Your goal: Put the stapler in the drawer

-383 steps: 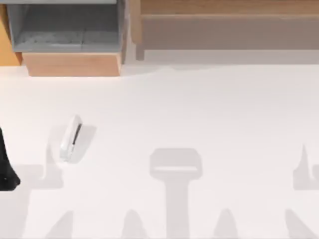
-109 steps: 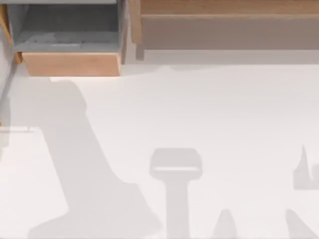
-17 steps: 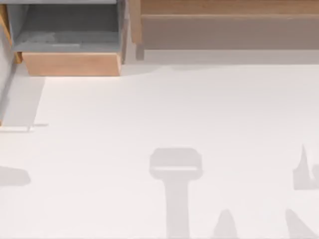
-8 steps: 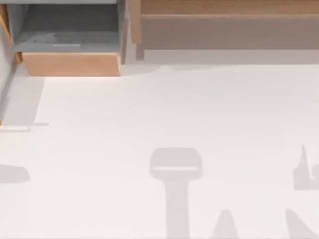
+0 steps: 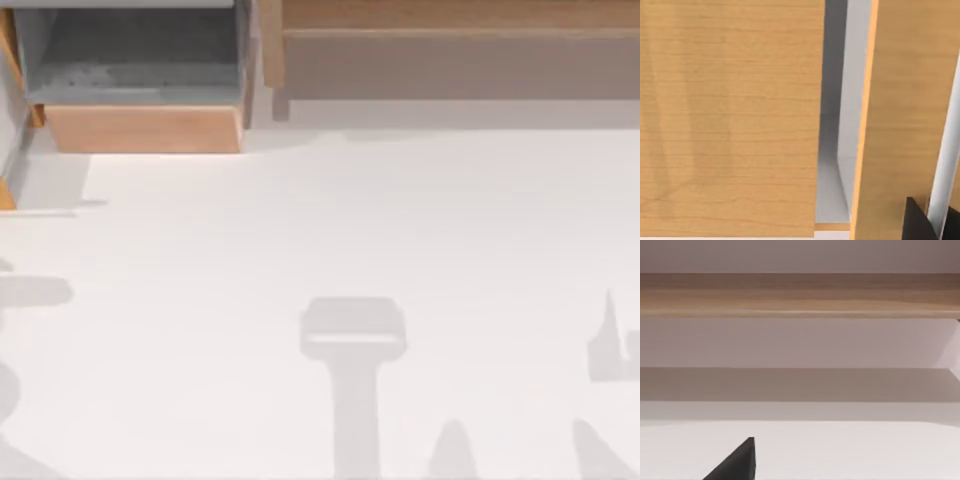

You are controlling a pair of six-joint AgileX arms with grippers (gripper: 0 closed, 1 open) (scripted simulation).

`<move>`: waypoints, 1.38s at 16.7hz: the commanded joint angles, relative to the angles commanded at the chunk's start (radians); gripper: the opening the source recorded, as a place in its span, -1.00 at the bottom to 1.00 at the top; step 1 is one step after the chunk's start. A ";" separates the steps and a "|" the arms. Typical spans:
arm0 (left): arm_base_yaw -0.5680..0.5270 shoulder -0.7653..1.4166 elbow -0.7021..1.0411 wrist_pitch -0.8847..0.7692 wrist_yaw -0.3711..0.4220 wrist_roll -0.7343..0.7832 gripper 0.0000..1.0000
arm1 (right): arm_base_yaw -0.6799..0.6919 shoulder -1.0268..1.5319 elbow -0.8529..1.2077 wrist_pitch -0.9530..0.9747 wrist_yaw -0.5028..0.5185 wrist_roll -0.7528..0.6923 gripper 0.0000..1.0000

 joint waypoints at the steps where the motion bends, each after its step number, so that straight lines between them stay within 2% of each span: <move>1: 0.000 0.000 0.001 0.000 0.000 0.000 -1.00 | 0.000 0.000 0.000 0.000 0.000 0.000 1.00; 5: -0.002 0.012 0.012 -0.012 -0.003 0.000 -1.00 | 0.000 0.000 0.000 0.000 0.000 0.000 1.00; 12: -0.080 0.106 0.234 -0.130 -0.082 -0.004 -1.00 | 0.000 0.000 0.000 0.000 0.000 0.000 1.00; 18: -0.087 0.118 0.255 -0.146 -0.083 -0.006 -1.00 | 0.000 0.000 0.000 0.000 0.000 0.000 1.00; 23: -0.128 0.200 0.432 -0.237 -0.125 -0.008 -1.00 | 0.000 0.000 0.000 0.000 0.000 0.000 1.00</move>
